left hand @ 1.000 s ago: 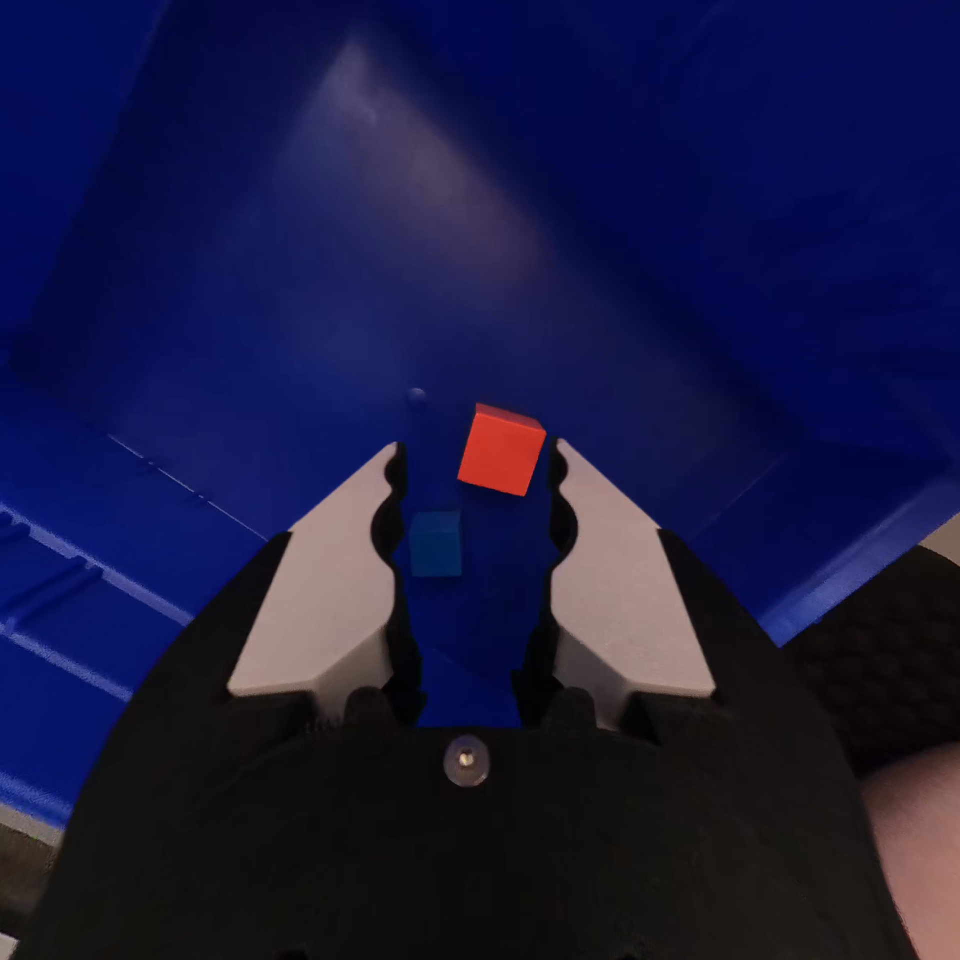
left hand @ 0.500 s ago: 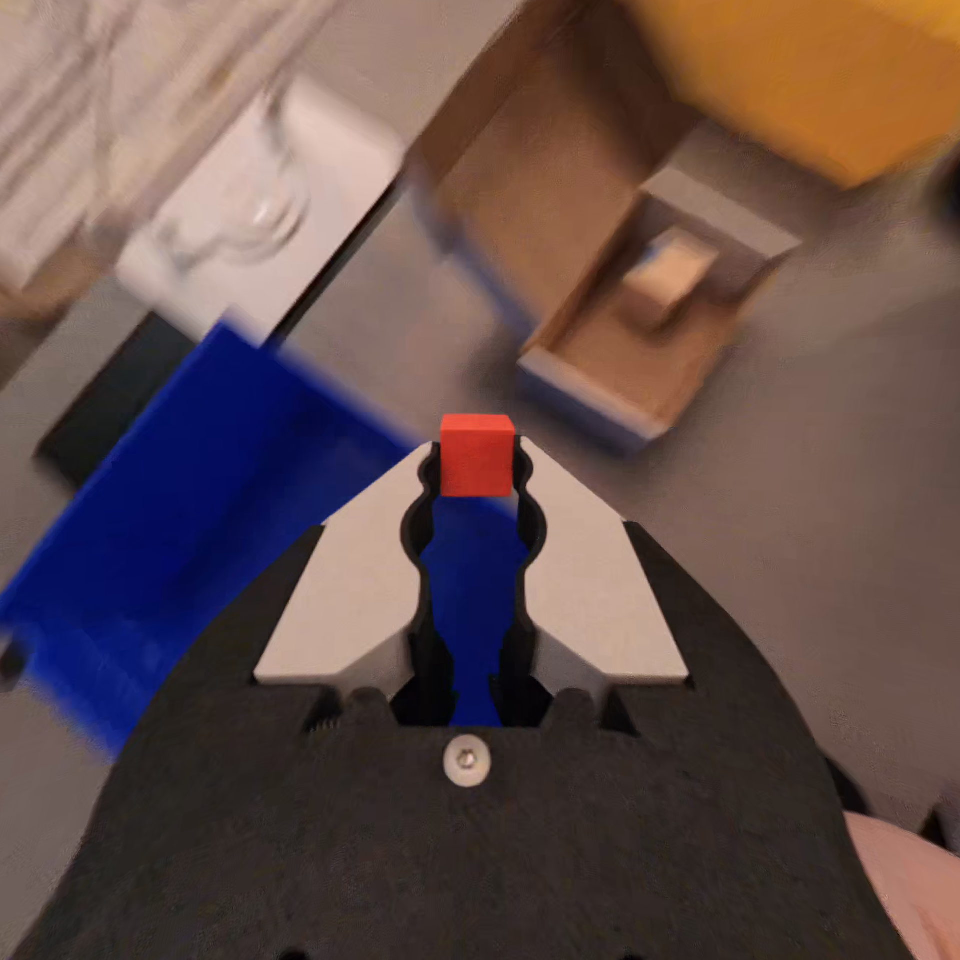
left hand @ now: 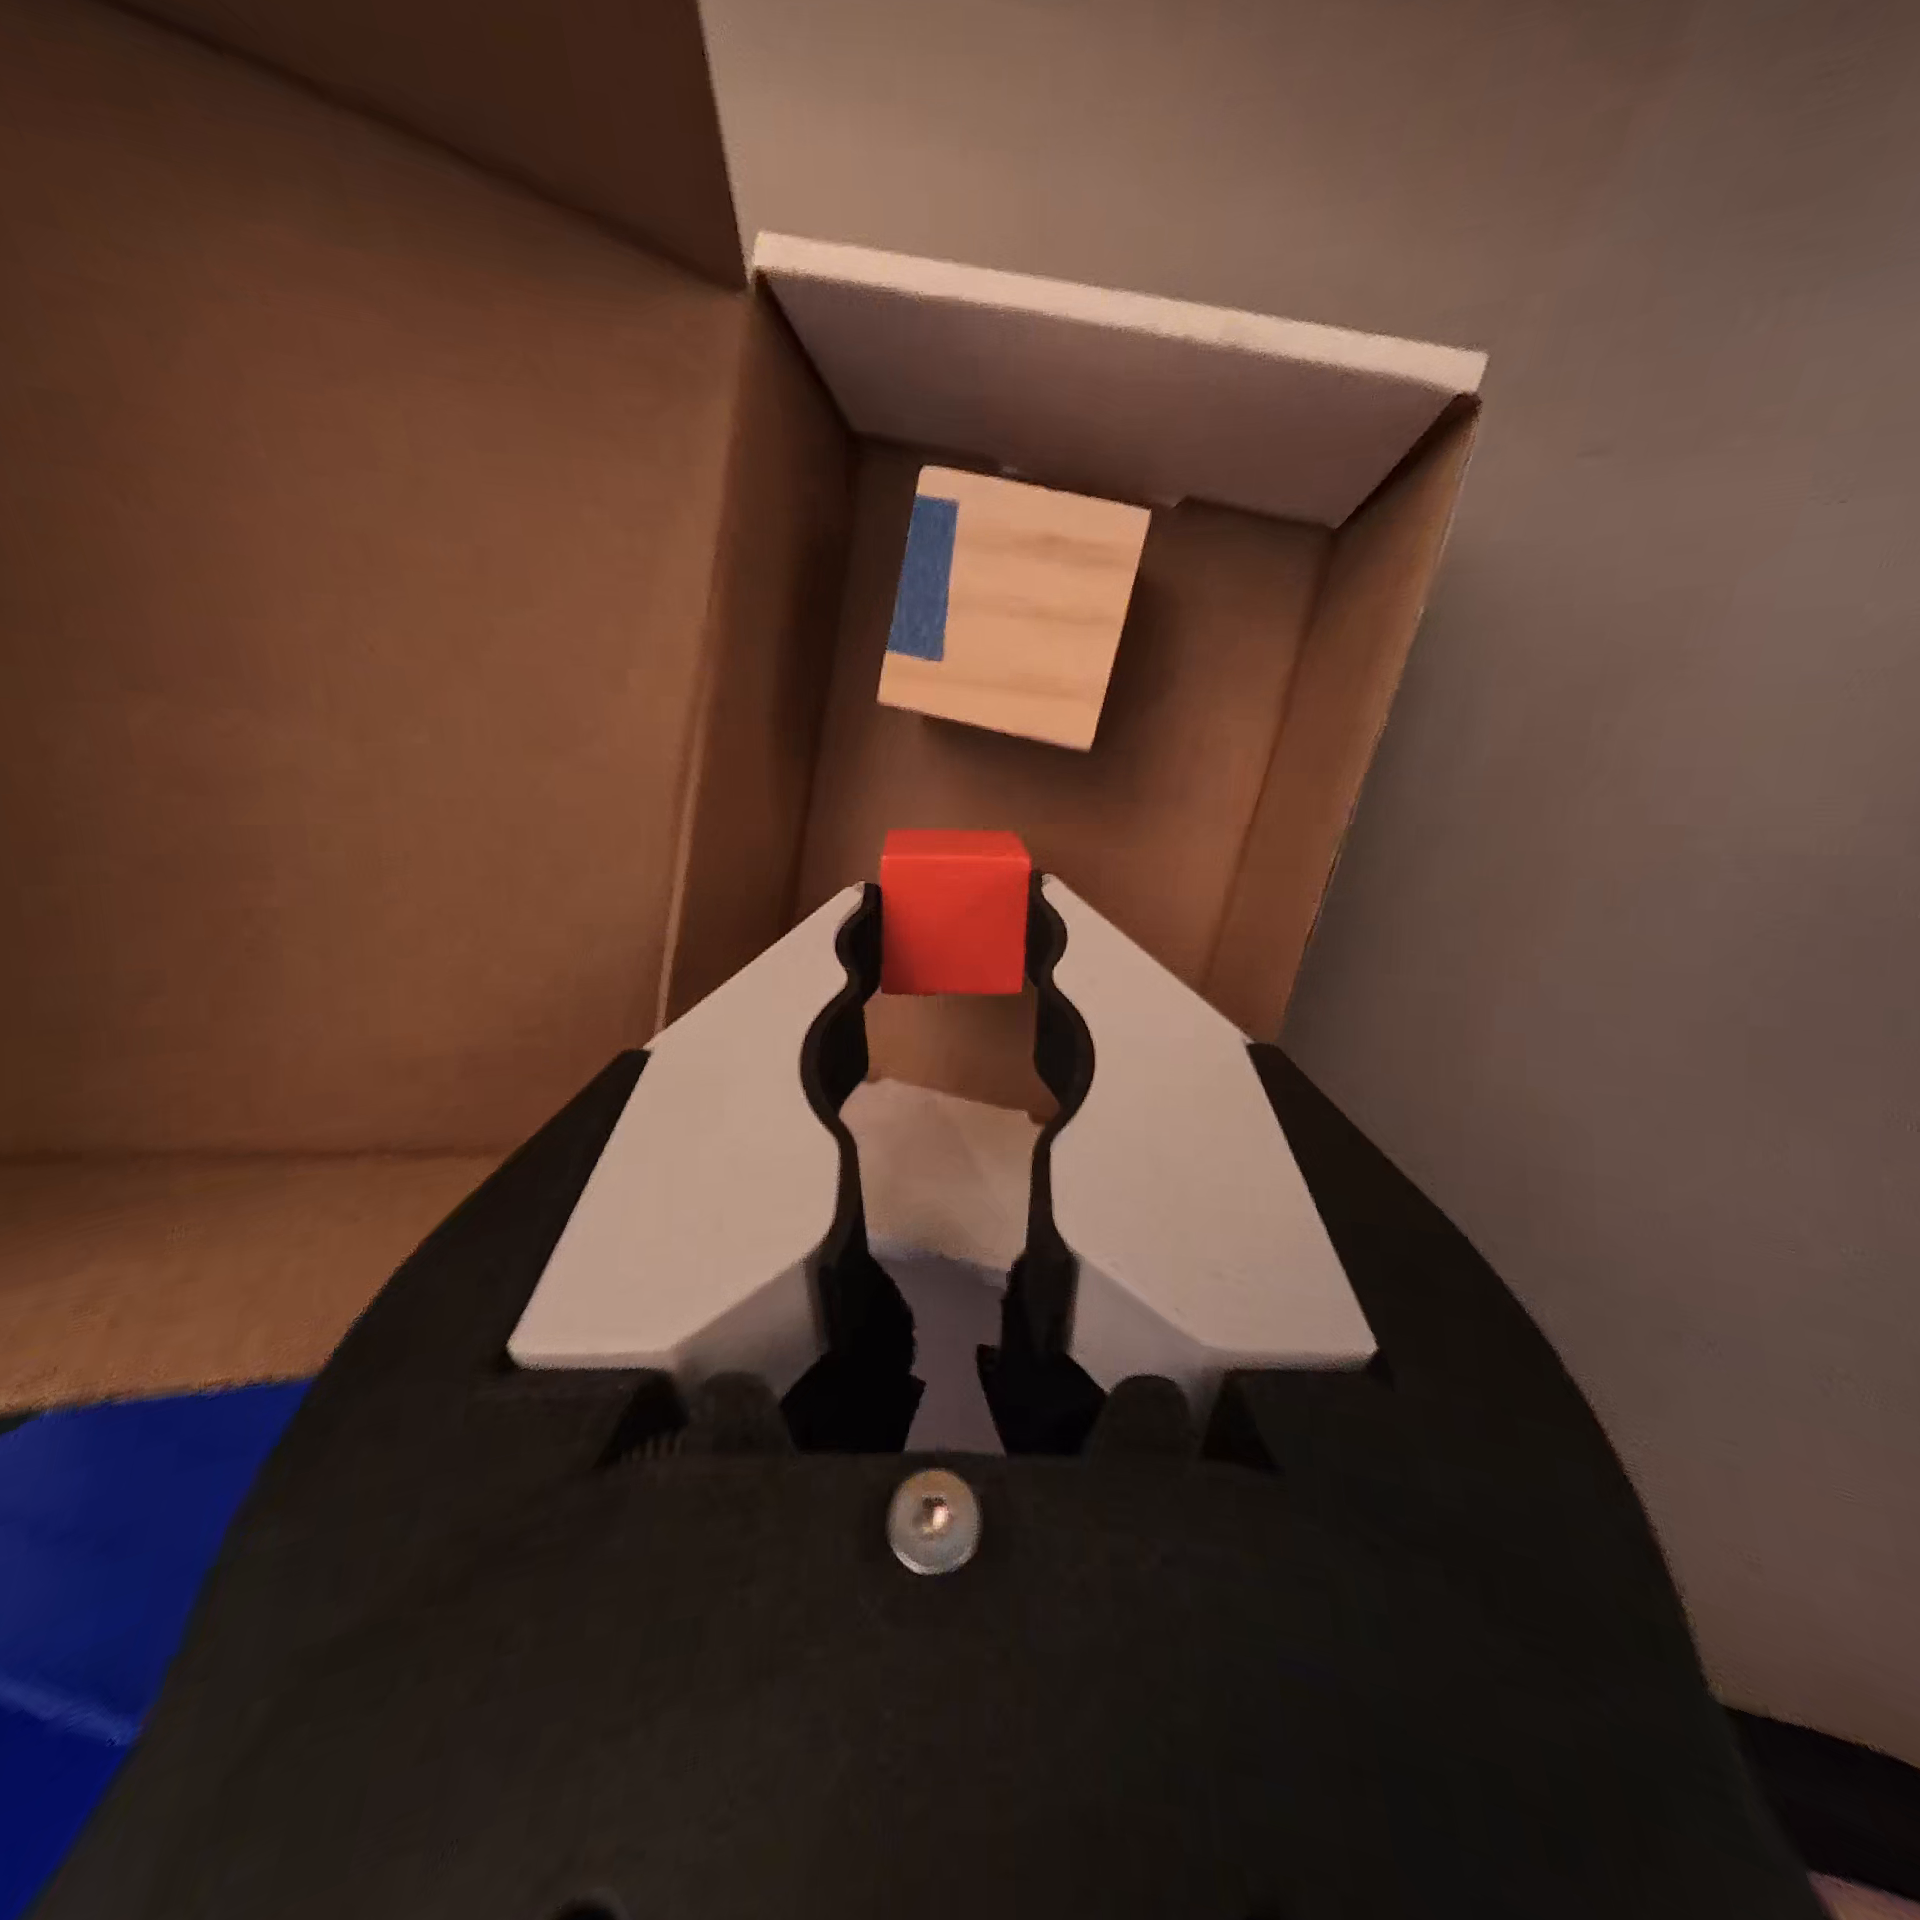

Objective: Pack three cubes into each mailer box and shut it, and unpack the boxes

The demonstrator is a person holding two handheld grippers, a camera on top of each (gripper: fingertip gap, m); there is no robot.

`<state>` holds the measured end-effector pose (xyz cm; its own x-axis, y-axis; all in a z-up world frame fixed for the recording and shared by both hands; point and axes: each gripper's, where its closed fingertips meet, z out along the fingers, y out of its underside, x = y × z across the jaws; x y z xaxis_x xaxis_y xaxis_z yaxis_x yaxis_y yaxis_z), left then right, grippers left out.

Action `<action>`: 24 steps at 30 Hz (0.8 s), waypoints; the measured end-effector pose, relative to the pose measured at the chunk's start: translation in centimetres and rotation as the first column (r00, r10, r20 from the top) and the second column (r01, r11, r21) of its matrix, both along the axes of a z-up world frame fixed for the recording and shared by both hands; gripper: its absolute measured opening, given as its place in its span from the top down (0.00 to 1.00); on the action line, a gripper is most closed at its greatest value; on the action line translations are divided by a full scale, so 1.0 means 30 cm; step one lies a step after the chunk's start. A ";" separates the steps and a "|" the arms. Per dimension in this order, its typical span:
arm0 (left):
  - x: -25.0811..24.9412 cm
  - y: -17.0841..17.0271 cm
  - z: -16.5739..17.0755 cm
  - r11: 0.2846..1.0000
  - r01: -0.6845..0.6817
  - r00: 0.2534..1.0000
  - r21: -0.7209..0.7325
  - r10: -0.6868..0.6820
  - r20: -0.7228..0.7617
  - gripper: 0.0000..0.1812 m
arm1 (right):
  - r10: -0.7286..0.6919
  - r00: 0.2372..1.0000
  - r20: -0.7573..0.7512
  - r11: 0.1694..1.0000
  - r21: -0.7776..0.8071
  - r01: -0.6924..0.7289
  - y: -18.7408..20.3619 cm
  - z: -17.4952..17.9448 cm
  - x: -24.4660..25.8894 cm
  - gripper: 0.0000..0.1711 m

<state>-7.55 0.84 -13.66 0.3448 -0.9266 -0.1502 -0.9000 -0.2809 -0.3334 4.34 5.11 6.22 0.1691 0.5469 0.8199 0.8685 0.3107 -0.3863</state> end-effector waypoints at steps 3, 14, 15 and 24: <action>0.031 -0.009 -0.017 0.999 0.013 0.999 -0.035 -0.012 0.034 0.86 | 0.003 1.000 0.002 1.000 -0.002 -0.003 0.000 -0.002 -0.001 0.82; 0.023 -0.006 -0.087 0.999 0.025 0.999 -0.041 -0.027 -0.045 0.84 | 0.007 1.000 0.001 1.000 0.000 -0.007 -0.009 0.004 0.005 0.82; 0.024 -0.010 -0.089 0.999 0.024 0.998 -0.047 -0.027 -0.048 0.79 | 0.007 1.000 0.001 1.000 0.001 -0.007 -0.009 0.005 0.006 0.82; -0.022 0.002 0.113 0.996 -0.041 0.999 0.076 0.040 0.019 0.67 | 0.010 1.000 -0.014 1.000 -0.002 -0.010 -0.014 0.010 0.015 0.82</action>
